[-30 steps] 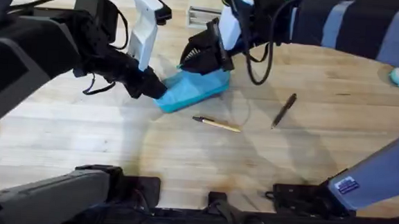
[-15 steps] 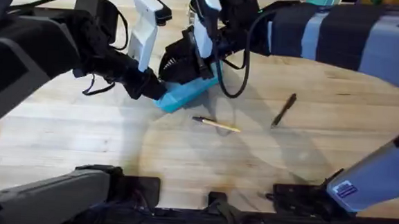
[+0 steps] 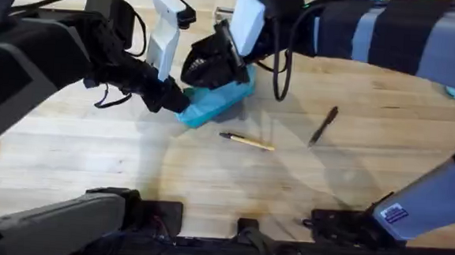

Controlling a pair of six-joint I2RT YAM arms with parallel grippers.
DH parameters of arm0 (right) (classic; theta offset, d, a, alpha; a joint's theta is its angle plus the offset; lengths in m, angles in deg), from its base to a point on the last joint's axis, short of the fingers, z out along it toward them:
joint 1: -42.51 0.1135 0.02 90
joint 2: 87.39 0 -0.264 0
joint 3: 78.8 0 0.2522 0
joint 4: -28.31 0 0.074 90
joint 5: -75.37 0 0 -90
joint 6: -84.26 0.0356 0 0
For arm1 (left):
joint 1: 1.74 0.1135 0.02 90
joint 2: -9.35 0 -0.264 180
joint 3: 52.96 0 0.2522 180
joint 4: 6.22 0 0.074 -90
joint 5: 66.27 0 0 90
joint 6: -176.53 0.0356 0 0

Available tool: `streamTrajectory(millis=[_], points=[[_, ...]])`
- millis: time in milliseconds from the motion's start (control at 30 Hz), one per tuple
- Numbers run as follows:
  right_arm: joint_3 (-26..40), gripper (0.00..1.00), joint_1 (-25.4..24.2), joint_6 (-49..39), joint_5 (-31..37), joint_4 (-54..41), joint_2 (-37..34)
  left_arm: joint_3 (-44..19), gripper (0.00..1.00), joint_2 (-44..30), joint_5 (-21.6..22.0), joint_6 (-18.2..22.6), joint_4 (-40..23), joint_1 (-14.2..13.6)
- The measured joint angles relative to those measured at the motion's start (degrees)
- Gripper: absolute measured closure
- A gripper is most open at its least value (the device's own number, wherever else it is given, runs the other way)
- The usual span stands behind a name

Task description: Unzip the bag, pick up the pens from the table one at a time and place them inside, then zip the bag closed.

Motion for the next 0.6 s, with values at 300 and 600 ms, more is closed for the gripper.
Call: streamTrajectory(millis=[300,600], points=[[0.00,0.009,-7.93,0.32,-0.38,-0.88,0.02,0.00,0.959,0.00,0.00,0.00,0.00,0.00],[0.00,0.005,-12.20,0.36,1.37,-3.95,0.03,0.00,0.959,0.00,0.00,0.00,0.00,0.00]])
